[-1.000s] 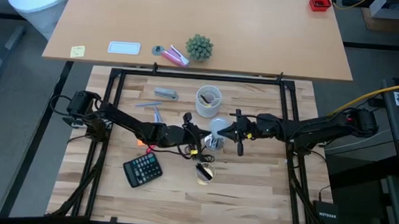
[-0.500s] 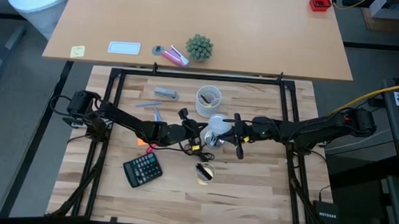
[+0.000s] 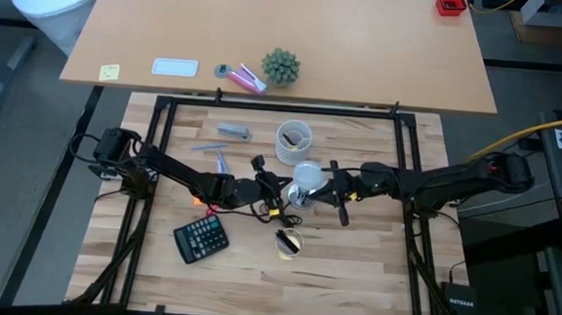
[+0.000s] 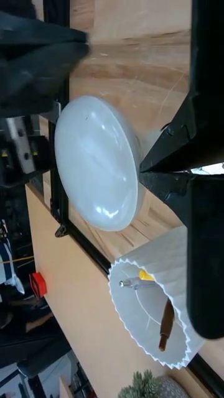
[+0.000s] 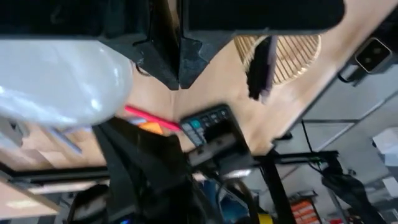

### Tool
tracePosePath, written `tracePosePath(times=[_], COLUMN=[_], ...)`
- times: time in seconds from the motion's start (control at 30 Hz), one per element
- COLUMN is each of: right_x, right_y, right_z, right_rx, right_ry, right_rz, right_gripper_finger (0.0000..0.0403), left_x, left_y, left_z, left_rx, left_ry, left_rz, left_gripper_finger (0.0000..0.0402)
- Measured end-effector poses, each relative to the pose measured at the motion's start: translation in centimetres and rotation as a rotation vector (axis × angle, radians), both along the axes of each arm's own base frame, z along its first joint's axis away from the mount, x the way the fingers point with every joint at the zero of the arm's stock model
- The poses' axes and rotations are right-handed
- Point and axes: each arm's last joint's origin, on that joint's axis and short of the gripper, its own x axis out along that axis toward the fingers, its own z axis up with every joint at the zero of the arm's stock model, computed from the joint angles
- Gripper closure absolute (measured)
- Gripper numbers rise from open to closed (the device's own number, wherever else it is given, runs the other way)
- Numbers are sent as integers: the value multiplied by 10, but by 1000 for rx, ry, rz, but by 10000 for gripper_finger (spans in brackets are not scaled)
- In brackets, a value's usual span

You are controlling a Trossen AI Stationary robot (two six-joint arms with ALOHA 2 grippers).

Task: Screw lightbulb
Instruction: Insert the lightbulb into the lamp

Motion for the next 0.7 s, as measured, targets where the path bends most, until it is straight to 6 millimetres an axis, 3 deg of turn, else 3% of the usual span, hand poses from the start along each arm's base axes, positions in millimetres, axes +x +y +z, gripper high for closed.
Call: tracePosePath(times=[0.23,0.4,0.57,0.7], right_x=[-11,-25,-34,-29], right_y=[-1,-9,-16,-17], right_z=[17,27,27,18], right_rx=[-31,-107,-185,-206], right_ry=[-74,-74,-22,37], right_rz=[-32,-266,-507,-522], right_gripper_finger=[391,391,391,391], left_x=[-1,-2,-3,-2], left_y=[-2,-10,-18,-20], left_z=[-2,-1,0,3], left_rx=[0,5,10,0], left_ry=[16,18,9,-30], left_rz=[-6,-31,-56,-68], left_gripper_finger=[399,399,399,399])
